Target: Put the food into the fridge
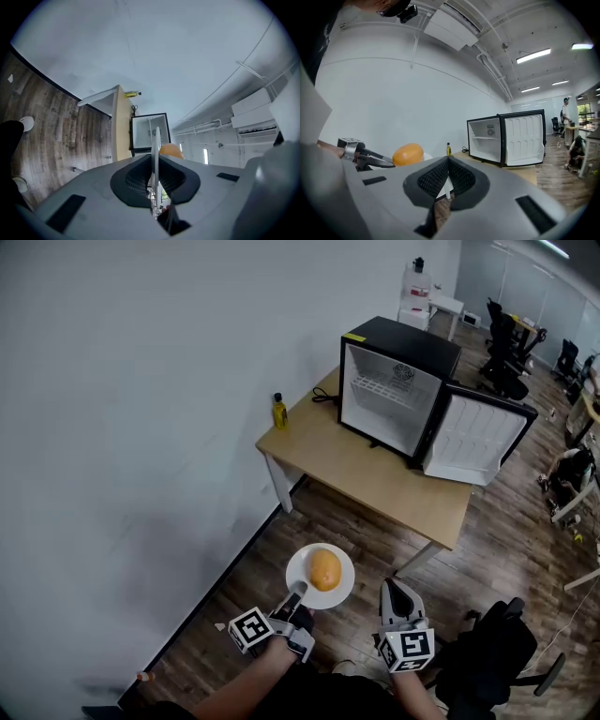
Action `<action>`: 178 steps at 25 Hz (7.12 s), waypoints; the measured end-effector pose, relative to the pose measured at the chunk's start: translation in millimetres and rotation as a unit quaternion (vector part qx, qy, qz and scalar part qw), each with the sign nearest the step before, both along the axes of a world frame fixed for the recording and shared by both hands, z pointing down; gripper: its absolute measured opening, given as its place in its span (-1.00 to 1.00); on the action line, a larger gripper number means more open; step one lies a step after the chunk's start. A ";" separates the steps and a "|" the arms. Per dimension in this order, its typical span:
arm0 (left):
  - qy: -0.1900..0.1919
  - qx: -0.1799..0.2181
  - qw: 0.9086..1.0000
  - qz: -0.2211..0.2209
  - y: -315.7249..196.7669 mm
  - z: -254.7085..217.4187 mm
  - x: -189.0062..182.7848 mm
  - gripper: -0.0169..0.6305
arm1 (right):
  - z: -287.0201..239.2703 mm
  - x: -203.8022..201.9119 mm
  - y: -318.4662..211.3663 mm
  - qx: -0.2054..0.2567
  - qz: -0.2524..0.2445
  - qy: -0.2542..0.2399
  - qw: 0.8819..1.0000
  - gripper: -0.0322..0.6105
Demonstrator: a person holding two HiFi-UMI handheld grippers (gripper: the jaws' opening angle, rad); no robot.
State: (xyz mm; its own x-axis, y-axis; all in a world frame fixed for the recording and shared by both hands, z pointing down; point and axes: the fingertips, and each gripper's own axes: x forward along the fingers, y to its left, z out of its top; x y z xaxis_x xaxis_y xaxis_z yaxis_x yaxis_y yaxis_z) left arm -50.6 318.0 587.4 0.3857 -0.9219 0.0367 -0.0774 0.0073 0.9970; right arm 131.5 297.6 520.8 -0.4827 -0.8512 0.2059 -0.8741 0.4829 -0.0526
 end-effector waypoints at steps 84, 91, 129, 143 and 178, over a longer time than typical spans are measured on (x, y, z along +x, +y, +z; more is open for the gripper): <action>-0.019 0.005 0.996 0.089 -586.5 -3.1 14.9 -0.86 | 7.3 10.3 -512.2 -0.002 0.134 0.017 0.991 -0.71; -0.031 0.002 0.996 0.089 -633.1 10.0 31.8 -0.86 | 3.2 18.8 -553.7 0.008 0.116 0.019 0.993 -0.71; -0.022 -0.056 0.995 0.085 -766.8 41.6 80.2 -0.86 | 22.7 27.3 -595.4 -0.025 0.064 0.001 0.998 -0.71; -0.068 -0.074 0.992 0.079 -786.3 31.5 89.0 -0.86 | 28.4 23.0 -590.3 -0.032 0.059 -0.001 0.998 -0.71; -0.451 -0.009 0.883 0.131 -800.7 23.0 109.6 -0.44 | 30.0 41.7 -542.4 -0.037 0.085 -0.014 0.996 -0.71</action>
